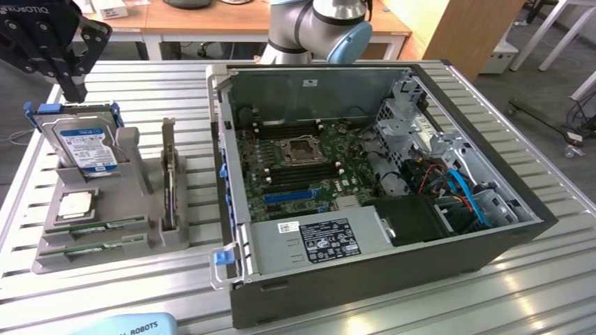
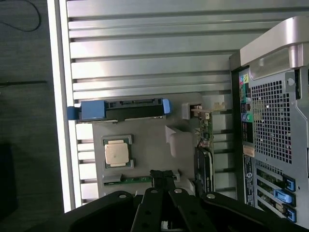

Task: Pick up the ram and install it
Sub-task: 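Reach for the ram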

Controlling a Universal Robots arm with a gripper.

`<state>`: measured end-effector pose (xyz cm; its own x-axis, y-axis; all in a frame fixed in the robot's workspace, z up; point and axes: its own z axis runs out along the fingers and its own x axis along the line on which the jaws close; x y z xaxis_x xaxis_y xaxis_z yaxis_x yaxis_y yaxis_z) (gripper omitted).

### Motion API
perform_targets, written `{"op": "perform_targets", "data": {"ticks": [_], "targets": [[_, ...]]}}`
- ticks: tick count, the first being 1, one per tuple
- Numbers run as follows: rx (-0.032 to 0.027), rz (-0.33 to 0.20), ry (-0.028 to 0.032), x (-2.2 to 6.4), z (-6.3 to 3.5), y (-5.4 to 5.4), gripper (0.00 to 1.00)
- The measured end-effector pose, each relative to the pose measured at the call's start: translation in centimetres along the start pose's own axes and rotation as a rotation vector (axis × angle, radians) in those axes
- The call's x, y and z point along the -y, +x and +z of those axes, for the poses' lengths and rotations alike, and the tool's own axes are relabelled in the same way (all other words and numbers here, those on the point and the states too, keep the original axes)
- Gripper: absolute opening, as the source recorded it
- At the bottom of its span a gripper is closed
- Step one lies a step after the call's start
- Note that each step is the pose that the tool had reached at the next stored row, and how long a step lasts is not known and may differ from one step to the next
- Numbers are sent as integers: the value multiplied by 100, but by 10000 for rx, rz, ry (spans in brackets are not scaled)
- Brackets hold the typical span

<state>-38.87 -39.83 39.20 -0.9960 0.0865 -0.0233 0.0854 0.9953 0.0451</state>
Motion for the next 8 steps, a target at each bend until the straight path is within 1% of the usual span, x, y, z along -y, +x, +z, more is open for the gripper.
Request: {"op": "perform_targets", "data": {"ticks": [5, 8], "targets": [[0, 1, 0, 0, 0, 1, 10], [0, 1, 0, 17, -1, 0, 10]]}}
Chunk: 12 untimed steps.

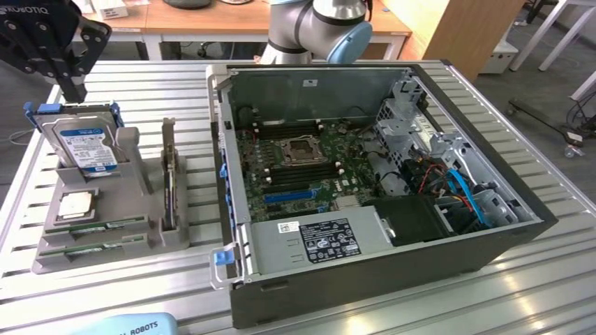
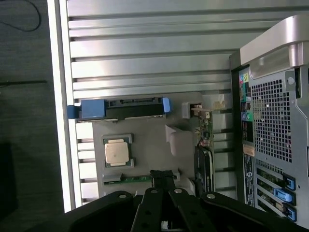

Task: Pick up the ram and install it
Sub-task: 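Reach for the ram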

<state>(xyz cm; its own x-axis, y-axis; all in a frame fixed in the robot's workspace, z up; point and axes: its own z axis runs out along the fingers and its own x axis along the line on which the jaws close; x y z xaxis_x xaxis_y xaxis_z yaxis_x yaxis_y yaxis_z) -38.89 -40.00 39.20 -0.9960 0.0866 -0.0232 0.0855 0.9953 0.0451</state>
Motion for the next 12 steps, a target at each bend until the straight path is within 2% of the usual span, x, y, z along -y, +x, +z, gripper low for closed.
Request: {"op": "perform_targets", "data": {"ticks": [12], "targets": [[1, 0, 0, 148, -6, -9, 10]]}}
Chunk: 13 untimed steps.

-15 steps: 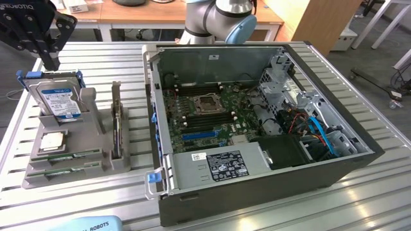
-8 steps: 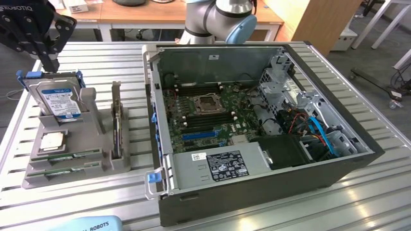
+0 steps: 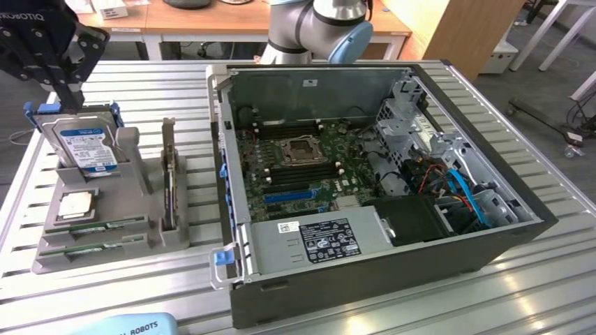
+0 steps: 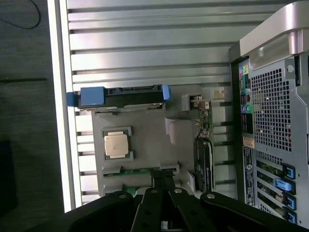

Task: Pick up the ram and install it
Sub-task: 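Reach for the ram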

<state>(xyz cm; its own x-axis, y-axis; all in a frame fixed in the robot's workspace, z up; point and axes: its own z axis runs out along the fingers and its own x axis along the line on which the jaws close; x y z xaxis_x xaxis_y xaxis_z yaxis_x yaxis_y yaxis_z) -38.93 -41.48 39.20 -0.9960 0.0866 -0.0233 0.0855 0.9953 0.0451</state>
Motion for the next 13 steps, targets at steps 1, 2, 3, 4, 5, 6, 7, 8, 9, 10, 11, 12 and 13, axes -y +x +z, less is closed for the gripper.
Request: {"op": "perform_targets", "data": {"ticks": [1, 2, 3, 4, 5, 6, 7, 8, 9, 10, 11, 12, 13], "targets": [[0, 0, 0, 13, -1, -1, 10], [0, 0, 0, 27, -1, -1, 10], [0, 0, -1, 38, -1, -1, 10], [-1, 0, 0, 49, -3, -1, 10], [0, 0, 0, 61, -3, -1, 10], [0, 1, 0, 71, -3, -1, 10], [0, 0, 0, 81, -4, -1, 10], [0, 0, 0, 89, -4, -1, 10], [0, 0, 0, 94, -4, 0, 10], [0, 0, 0, 98, -5, 0, 10], [0, 1, 0, 101, -5, -1, 10], [0, 1, 0, 104, -5, -1, 10], [1, 1, 0, 104, -5, -1, 10]]}}
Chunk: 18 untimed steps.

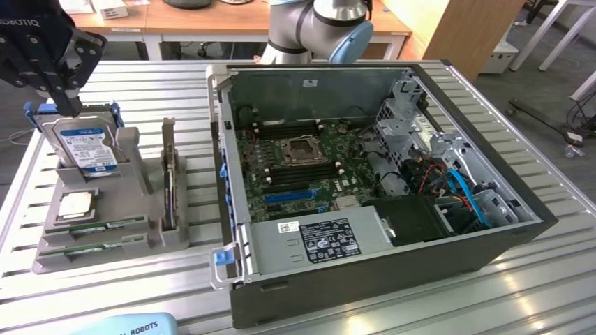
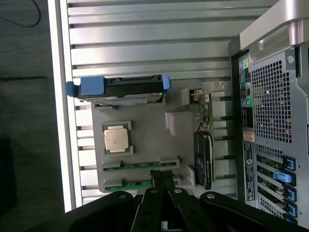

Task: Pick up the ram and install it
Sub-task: 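Reach for the ram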

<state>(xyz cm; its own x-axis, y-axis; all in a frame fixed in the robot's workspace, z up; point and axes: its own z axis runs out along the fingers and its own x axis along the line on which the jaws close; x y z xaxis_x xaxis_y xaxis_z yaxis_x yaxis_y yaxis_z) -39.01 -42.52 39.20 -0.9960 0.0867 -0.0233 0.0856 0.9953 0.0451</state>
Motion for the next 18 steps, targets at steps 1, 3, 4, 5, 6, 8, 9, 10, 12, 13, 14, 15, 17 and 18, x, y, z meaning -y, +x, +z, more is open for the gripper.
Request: {"op": "perform_targets", "data": {"ticks": [1, 3, 4, 5, 6, 8, 9, 10, 12, 13, 14, 15, 17, 18], "targets": [[-1, -1, 0, 1, 0, 0, 10], [0, -1, 0, 2, 0, 0, 10], [0, -1, 0, 2, 0, 0, 10], [-1, -1, 1, 2, 0, 0, 10], [-1, -1, 0, 3, 0, 1, 10], [-1, -1, 0, 6, 0, 2, 10], [0, -2, 0, 10, 0, 2, 10], [0, -3, -1, 15, 0, 1, 10], [0, -1, 0, 28, -1, 1, 10], [-1, -1, 0, 37, -2, 0, 10], [-1, -2, 0, 48, -2, -1, 10], [0, -1, 0, 59, -2, -1, 10], [-1, -2, 0, 79, -4, -4, 10], [-1, -2, 0, 88, -4, -4, 10]]}}
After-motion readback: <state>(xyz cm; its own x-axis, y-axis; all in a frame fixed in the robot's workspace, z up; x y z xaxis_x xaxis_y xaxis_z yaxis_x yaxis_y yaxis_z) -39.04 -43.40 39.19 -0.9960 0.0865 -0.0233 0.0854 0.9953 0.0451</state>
